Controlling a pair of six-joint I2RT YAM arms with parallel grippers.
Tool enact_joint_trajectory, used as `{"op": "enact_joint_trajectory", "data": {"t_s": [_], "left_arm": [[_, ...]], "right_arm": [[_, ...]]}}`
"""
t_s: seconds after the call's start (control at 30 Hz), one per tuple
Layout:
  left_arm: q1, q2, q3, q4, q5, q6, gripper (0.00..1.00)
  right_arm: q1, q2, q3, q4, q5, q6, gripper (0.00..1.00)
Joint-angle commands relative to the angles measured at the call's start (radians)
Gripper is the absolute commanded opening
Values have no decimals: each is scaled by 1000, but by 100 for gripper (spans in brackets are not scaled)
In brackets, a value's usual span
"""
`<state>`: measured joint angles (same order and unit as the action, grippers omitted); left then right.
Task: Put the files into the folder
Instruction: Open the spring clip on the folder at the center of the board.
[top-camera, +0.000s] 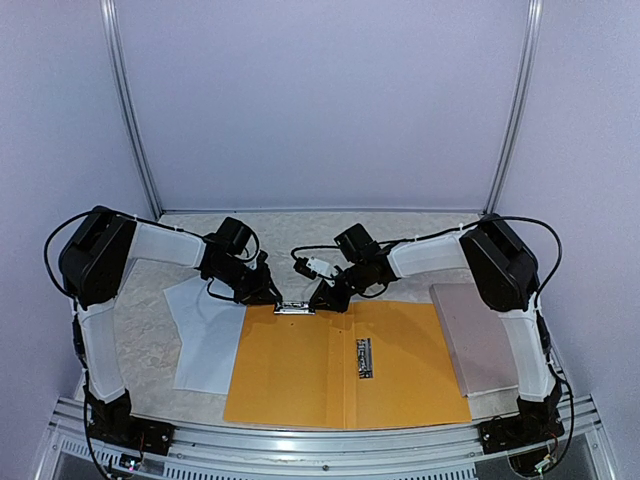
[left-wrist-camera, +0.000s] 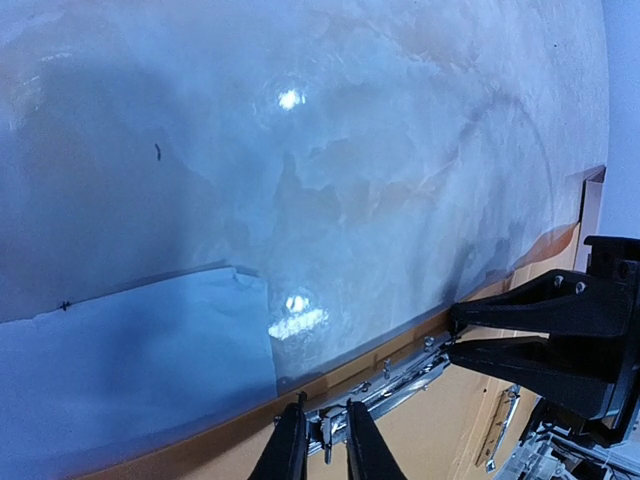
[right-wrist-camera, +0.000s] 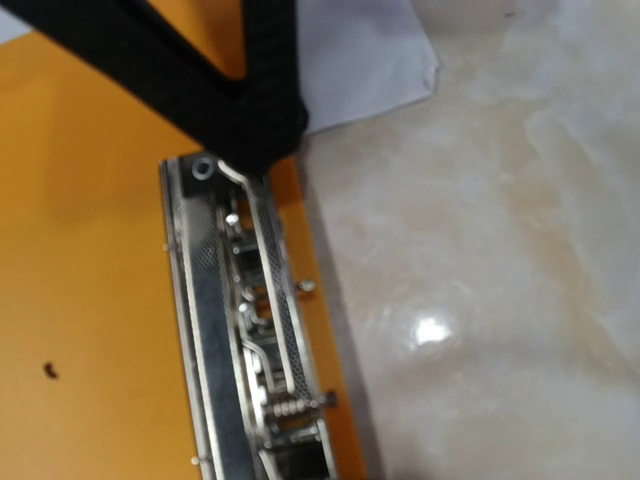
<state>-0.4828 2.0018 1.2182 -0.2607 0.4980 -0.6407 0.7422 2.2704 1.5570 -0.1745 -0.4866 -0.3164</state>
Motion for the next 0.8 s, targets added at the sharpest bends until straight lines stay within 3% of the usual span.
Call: {"op": "enact_joint_trajectory", "data": {"t_s": [0.0, 0.33, 0.77], "left_arm": [[9, 4, -12, 2, 13, 19, 11], [15, 24, 3, -12, 8, 45, 0], [-13, 52, 10, -63, -75, 59, 0]], "right_arm": [[3, 41, -37, -107, 51, 0, 14], [3, 49, -35, -112, 60, -5, 9], [3, 57, -41, -115, 61, 6, 6]]}}
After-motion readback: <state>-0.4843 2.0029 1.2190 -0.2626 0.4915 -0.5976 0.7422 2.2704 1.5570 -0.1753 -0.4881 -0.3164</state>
